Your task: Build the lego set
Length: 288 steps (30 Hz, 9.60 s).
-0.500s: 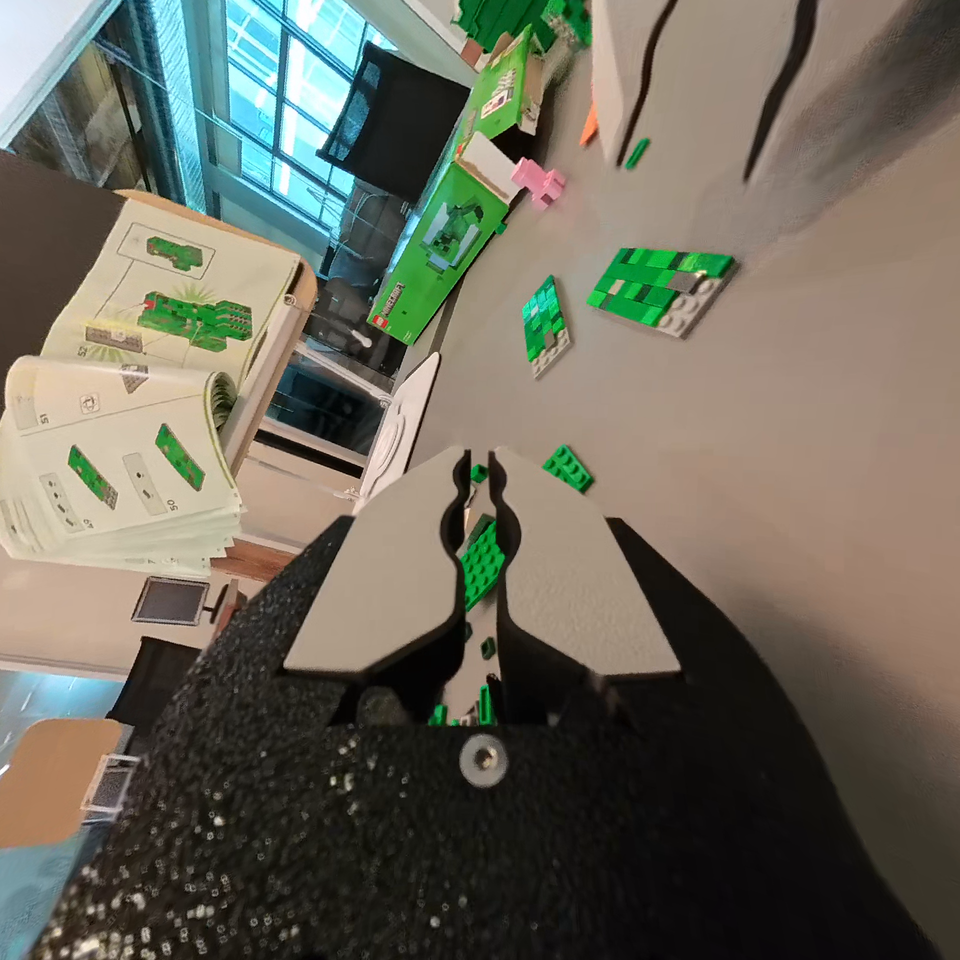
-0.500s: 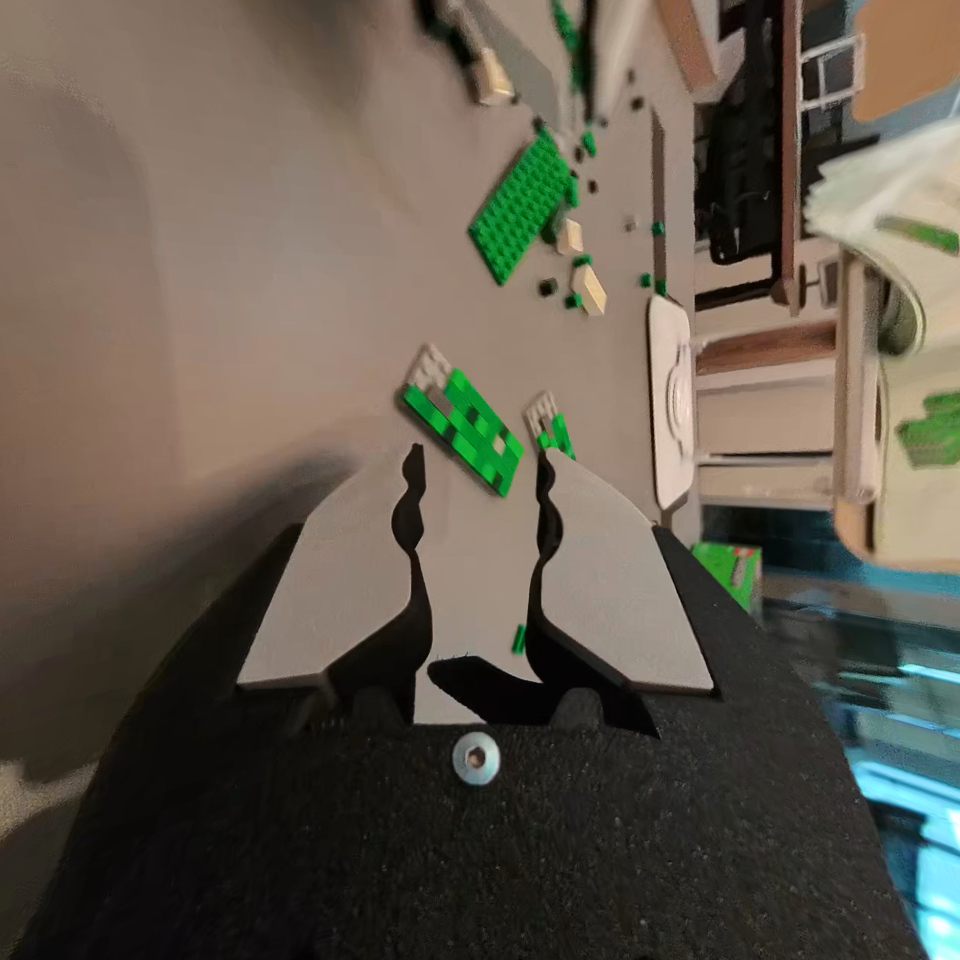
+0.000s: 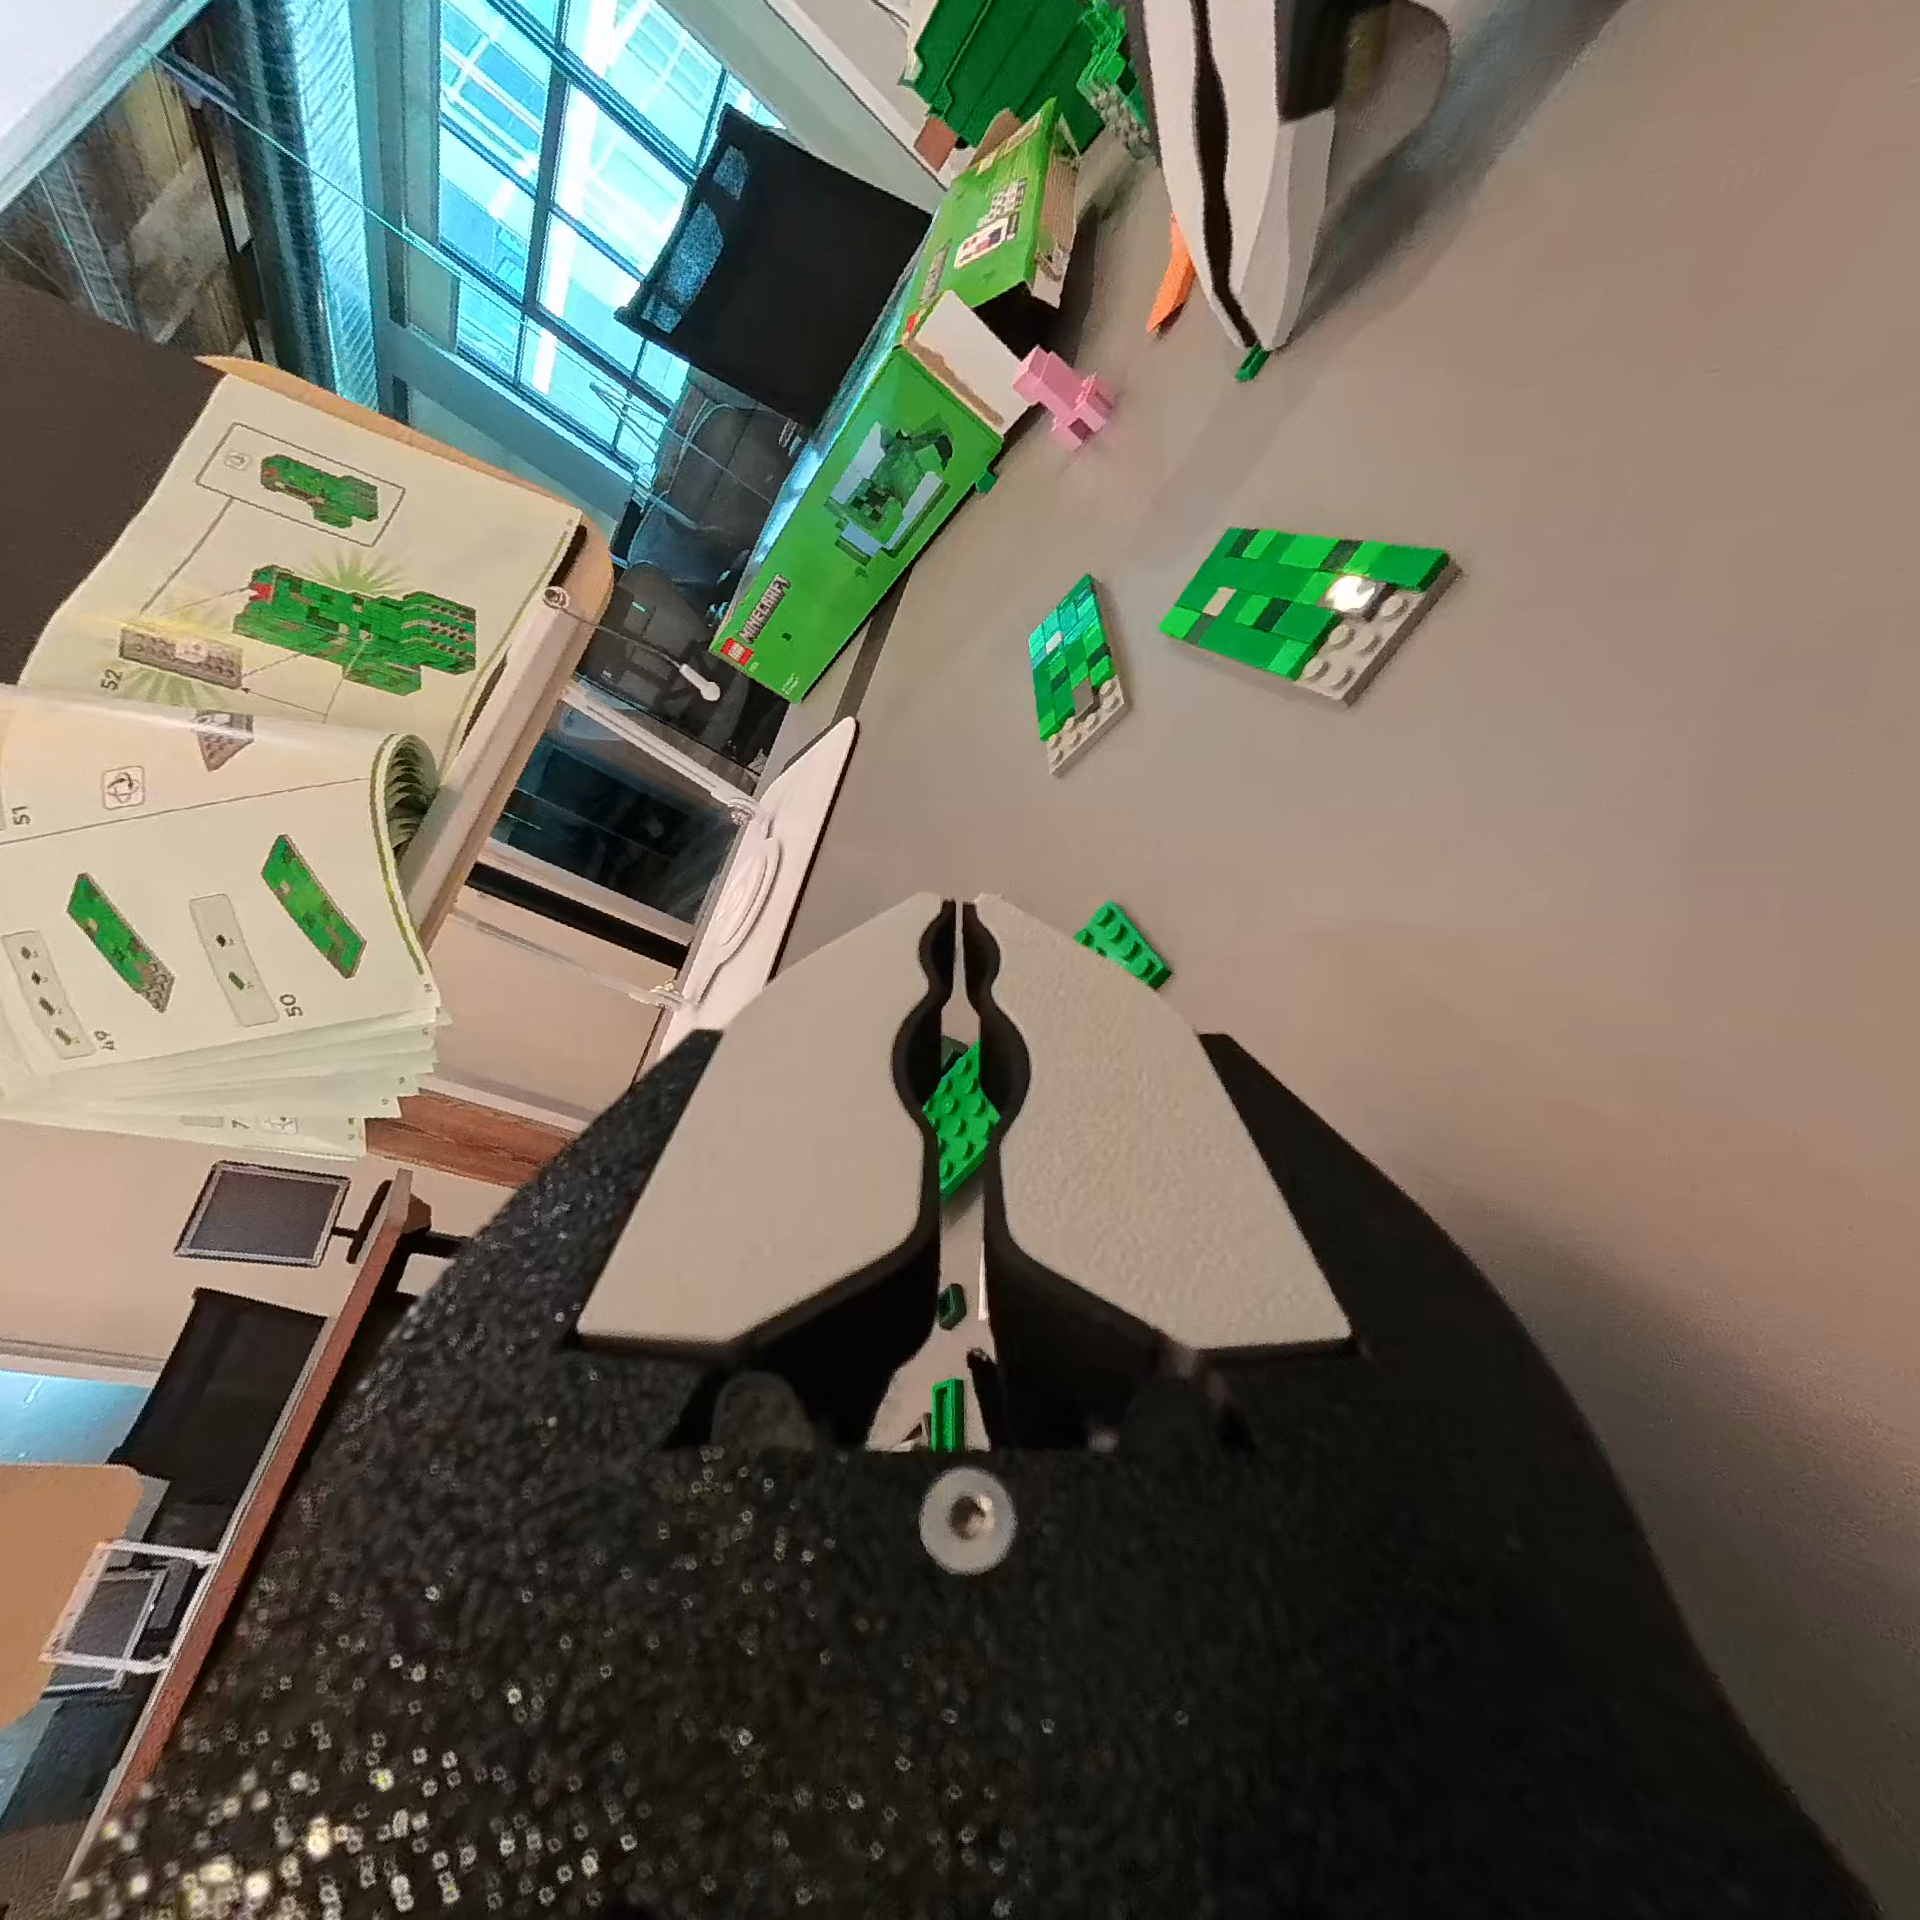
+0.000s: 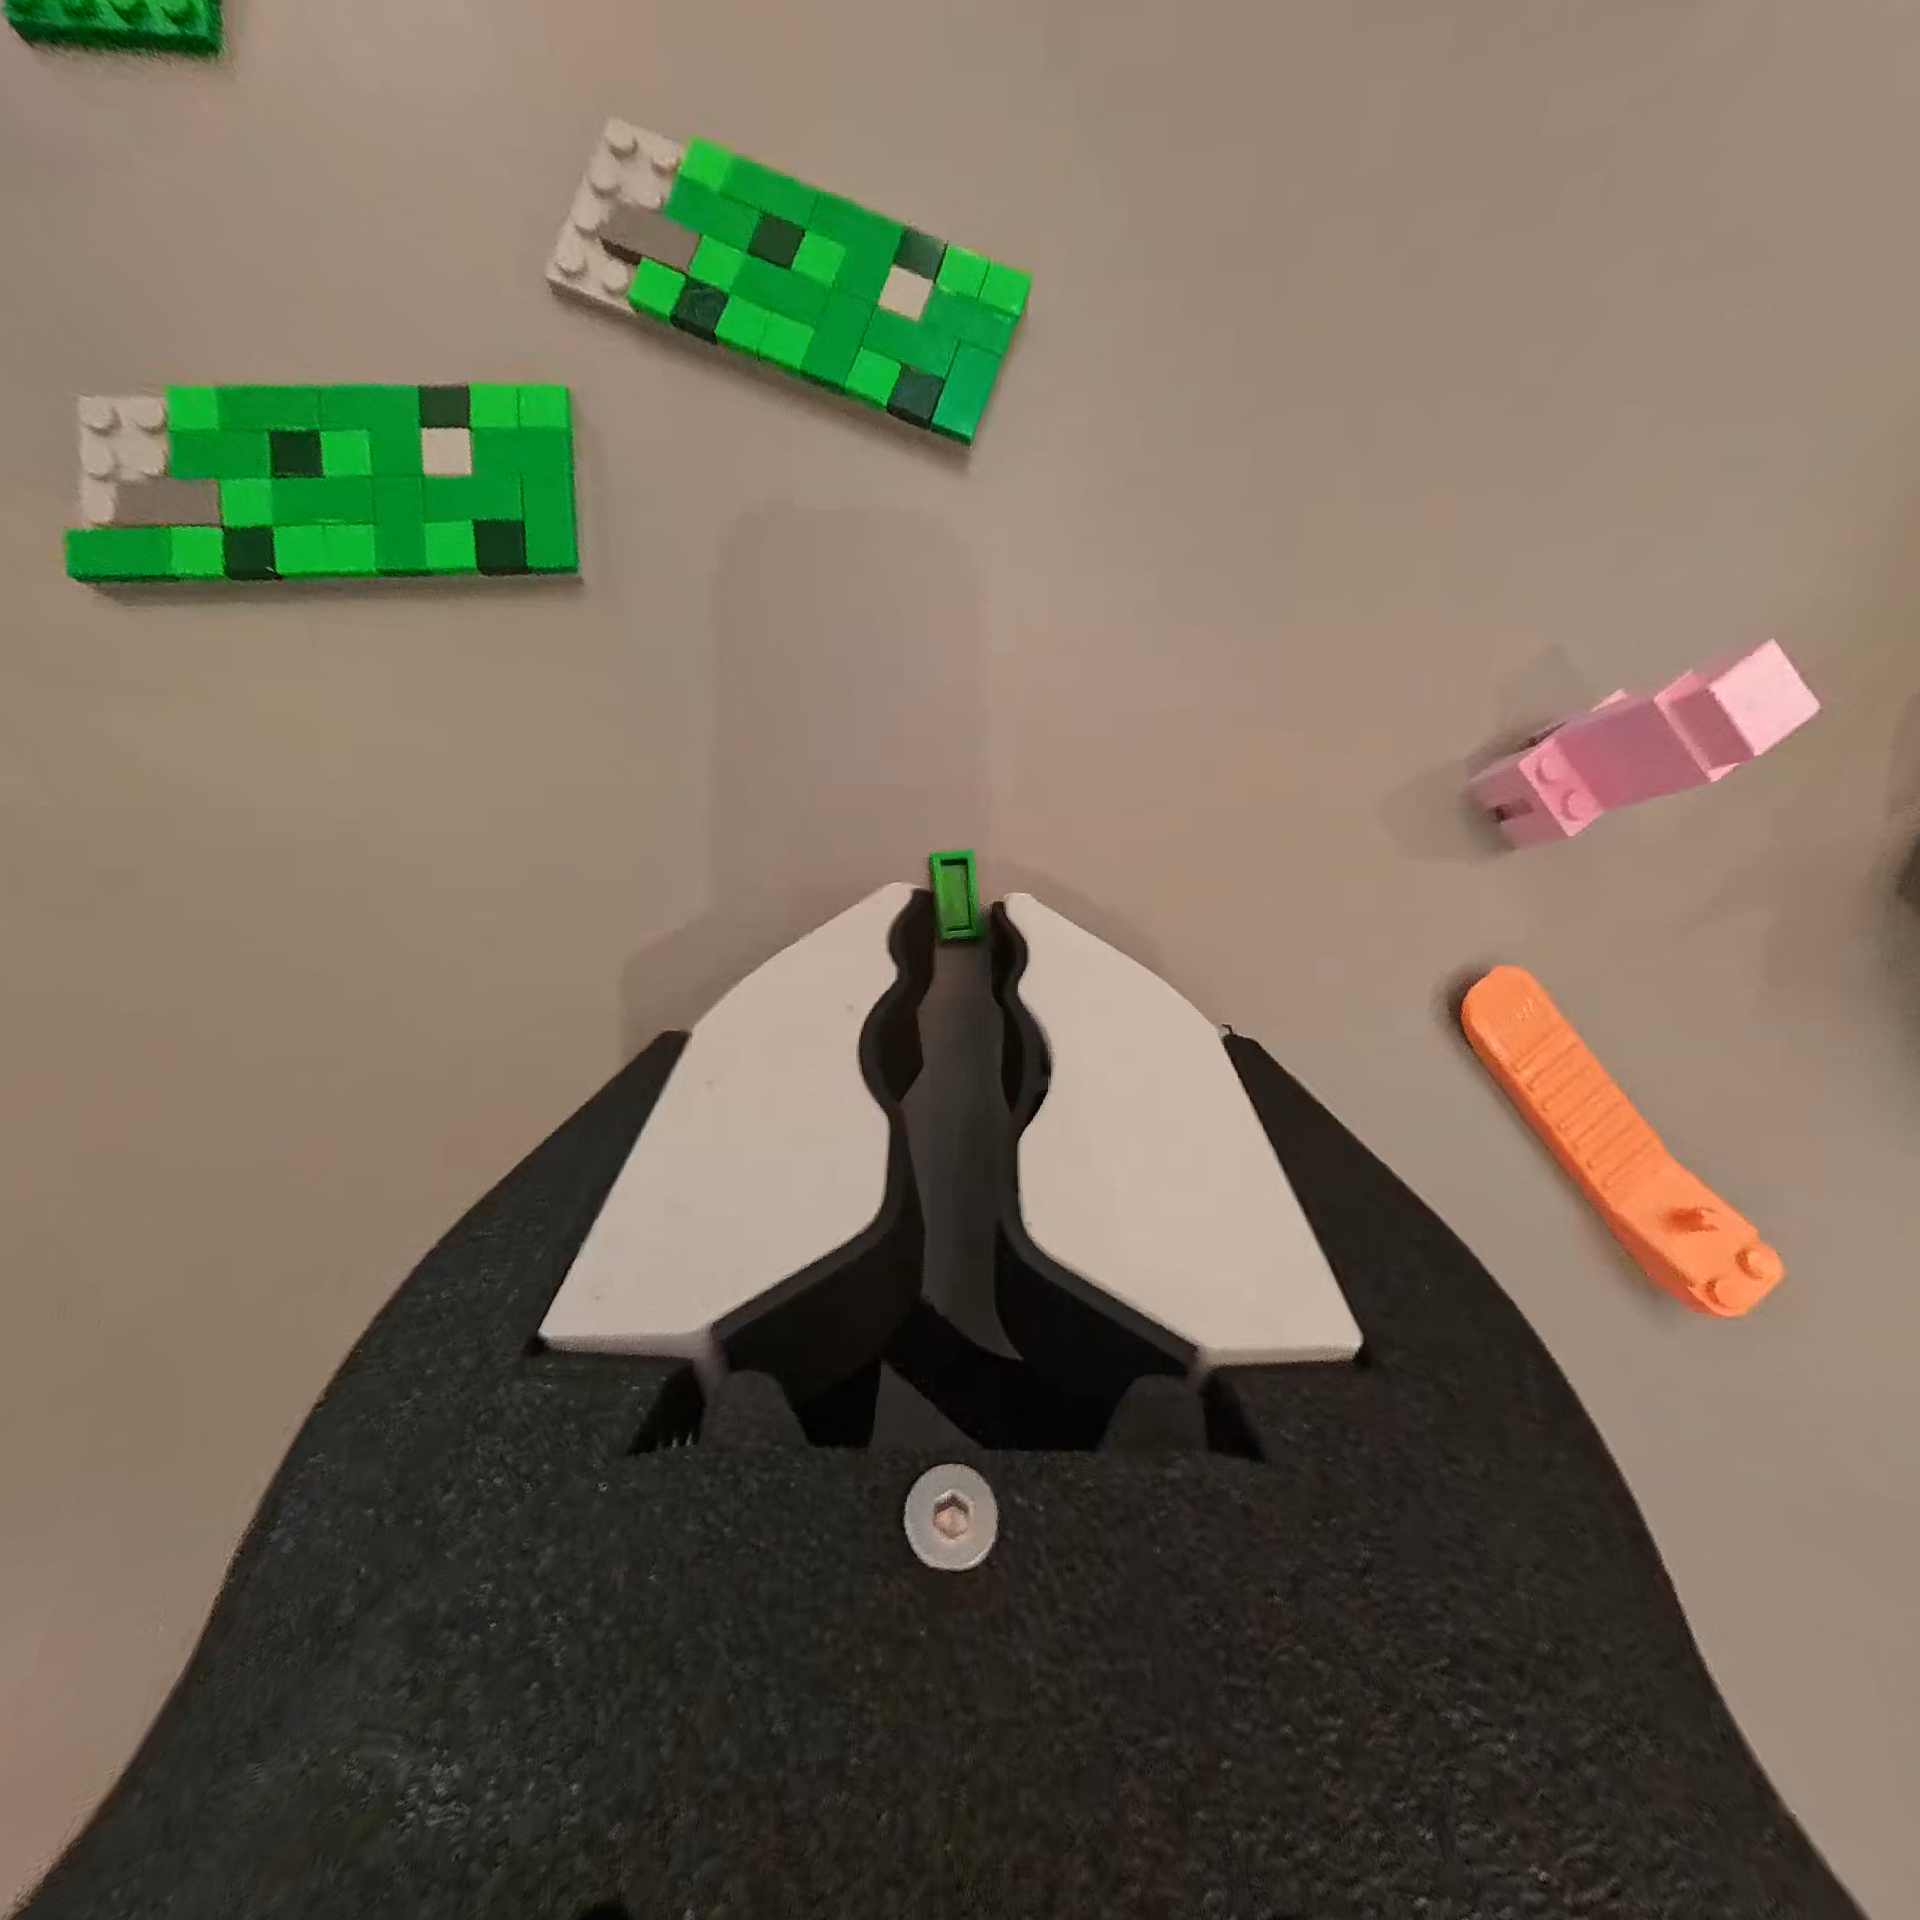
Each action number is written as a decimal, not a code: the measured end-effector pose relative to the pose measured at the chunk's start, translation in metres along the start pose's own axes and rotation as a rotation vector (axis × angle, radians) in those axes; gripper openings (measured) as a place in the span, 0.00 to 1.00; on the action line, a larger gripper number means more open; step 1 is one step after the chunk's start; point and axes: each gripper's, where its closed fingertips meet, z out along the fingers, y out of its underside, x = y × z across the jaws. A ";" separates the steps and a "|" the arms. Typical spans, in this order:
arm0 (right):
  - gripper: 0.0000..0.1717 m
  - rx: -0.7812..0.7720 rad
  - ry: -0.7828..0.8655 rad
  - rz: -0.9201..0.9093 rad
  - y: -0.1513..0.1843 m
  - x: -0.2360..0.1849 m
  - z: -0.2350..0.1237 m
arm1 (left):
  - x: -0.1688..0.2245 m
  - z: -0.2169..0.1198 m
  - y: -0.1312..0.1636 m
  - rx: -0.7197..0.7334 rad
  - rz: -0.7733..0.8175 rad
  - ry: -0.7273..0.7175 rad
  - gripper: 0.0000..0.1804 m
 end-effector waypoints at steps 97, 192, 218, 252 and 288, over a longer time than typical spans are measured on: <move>0.08 0.503 -0.767 -0.271 -0.121 -0.074 -0.037 | -0.002 0.075 -0.058 -0.476 -0.124 0.113 0.04; 0.02 0.649 0.188 -1.325 -0.076 -0.081 -0.004 | 0.066 0.085 -0.040 -0.345 -0.761 0.568 0.17; 0.10 0.457 0.031 -1.343 -0.070 -0.074 -0.001 | 0.077 0.089 -0.040 -0.335 -0.851 0.600 0.17; 0.18 0.301 -0.207 -1.178 -0.069 -0.060 -0.006 | 0.077 0.092 -0.045 -0.329 -0.948 0.595 0.17; 0.23 0.479 -0.865 0.489 -0.117 -0.028 -0.060 | 0.014 0.080 -0.063 -0.316 -0.918 0.327 0.17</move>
